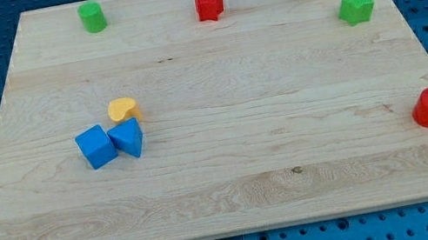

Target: Move the heart to the center left side of the board

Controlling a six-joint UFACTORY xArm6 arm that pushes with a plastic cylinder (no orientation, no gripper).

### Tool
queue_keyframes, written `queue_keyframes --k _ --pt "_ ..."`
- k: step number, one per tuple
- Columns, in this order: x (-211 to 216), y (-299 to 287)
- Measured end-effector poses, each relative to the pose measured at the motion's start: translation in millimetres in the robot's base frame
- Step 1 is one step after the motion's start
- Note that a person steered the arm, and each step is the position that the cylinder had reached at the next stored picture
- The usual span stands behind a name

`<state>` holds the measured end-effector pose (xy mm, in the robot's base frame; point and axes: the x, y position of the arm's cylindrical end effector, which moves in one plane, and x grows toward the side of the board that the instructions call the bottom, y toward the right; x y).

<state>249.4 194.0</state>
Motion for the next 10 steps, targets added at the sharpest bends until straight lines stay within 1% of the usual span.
queue_keyframes --k 3,4,6,7,8,9,10 --pt "7 2" --pt "18 -8" --pt "92 -110" --pt "116 -177" --pt "127 -228" --pt "138 -188" --pt "187 -145"
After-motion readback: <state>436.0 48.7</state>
